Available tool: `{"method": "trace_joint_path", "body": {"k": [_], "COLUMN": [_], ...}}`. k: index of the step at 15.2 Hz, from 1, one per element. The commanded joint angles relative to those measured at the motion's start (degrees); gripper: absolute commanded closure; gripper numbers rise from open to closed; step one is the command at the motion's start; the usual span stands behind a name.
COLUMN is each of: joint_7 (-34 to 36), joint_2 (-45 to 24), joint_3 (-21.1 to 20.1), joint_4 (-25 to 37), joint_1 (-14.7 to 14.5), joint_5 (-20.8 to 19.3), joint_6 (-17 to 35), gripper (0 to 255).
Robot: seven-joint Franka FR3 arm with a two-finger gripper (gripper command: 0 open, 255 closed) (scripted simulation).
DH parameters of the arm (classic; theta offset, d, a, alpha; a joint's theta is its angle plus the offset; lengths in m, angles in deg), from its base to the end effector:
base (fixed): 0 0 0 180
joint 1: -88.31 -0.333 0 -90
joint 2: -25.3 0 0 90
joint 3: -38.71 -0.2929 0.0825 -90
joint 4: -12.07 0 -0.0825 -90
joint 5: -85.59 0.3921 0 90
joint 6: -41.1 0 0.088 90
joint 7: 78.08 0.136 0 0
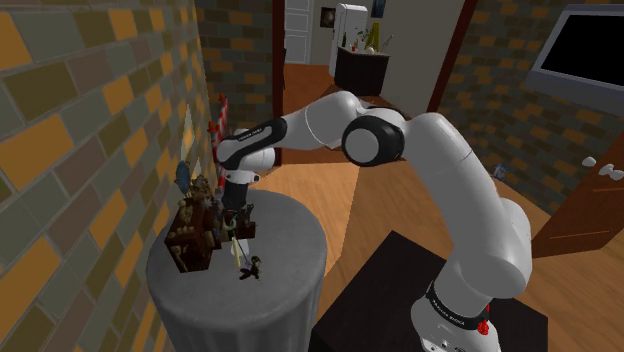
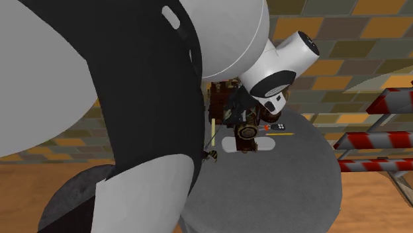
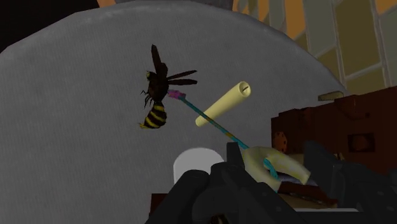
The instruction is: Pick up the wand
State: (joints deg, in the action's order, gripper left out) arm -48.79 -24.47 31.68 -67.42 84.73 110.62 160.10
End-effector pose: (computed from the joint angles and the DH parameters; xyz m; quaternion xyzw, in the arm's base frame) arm 0.6861 0.1493 0.1375 -0.9252 0.2919 0.1584 0.1838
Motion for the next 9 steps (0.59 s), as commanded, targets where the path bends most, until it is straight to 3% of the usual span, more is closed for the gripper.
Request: {"method": "trace_joint_path", "body": {"k": [1,9], "joint_7": [0.42,1.6], "joint_2": [1.32,4.33], "joint_3": [0.01,0.07], "joint_4": [-0.52,-0.83], "joint_1": [0.0,0.11], "joint_5": [-0.04,-0.27], "joint_6": [-0.72,-3.19], "gripper": [255,255]}}
